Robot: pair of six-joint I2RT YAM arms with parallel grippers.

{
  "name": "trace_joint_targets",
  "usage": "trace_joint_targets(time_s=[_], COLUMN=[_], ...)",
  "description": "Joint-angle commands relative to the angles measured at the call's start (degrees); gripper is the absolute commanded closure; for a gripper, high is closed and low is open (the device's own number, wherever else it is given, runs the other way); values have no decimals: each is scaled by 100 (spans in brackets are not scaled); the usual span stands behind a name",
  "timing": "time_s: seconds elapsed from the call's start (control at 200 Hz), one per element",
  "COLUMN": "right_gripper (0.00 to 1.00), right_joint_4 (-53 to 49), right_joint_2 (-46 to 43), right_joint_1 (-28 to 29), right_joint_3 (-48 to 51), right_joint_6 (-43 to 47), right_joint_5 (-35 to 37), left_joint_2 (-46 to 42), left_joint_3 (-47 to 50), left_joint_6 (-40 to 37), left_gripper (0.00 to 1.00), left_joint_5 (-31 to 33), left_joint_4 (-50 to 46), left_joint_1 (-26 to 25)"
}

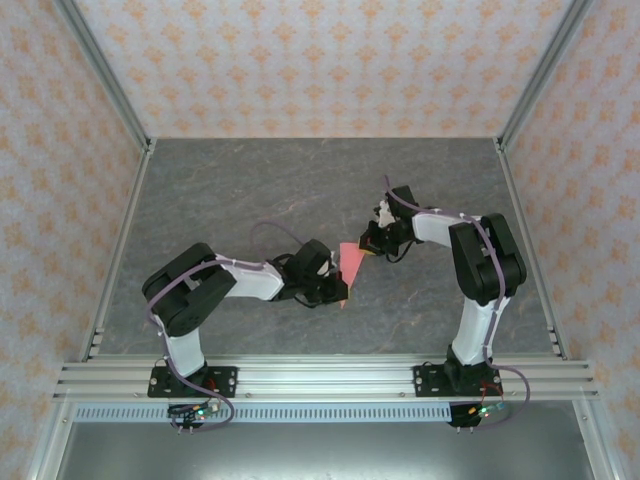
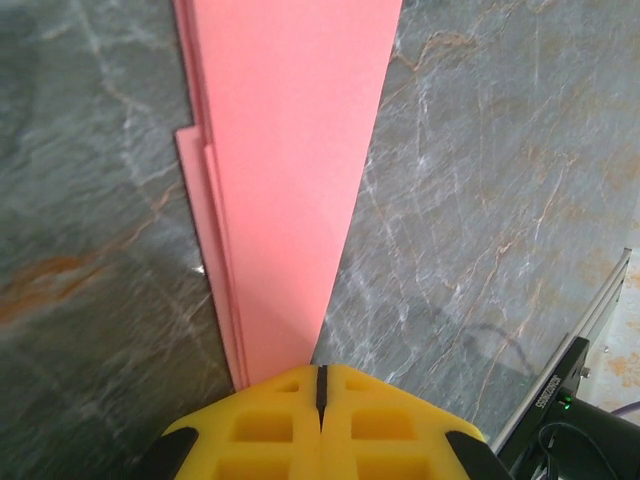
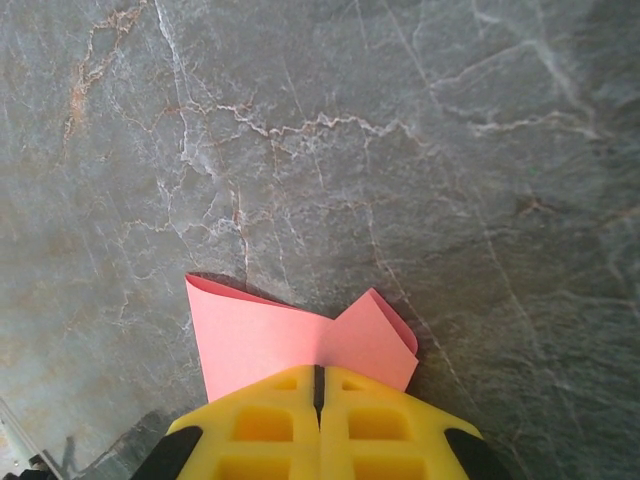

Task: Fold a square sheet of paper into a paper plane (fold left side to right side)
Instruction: Fold the wing for the fifth time at the center of the table.

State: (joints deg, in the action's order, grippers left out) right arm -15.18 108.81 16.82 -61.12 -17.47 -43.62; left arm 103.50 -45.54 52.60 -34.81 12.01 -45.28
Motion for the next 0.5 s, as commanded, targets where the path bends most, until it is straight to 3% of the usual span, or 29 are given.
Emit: trace_joint_targets(time_s=[0.0, 0.195, 0.375, 0.495], right_gripper=[100, 100, 88, 86], right_joint_4=[260, 270, 507, 460], right_joint_2=[230, 306, 418, 556], right_joint_1=[-188, -180, -197, -216], right_joint_3=[-60, -109, -171, -326], right_joint_6=[24, -95, -231, -232], right_joint_5=[465, -170, -1053, -1450], left_joint_2=[-87, -281, -466, -662], left_joint_3=[299, 472, 633, 684], left_joint_6=[-64, -189, -226, -300], left_gripper=[100, 100, 100, 100], left_joint_5=[-19, -157, -62, 87], left_joint_4=[-902, -973, -977, -1069], left_joint_1=[-164, -309, -310, -310])
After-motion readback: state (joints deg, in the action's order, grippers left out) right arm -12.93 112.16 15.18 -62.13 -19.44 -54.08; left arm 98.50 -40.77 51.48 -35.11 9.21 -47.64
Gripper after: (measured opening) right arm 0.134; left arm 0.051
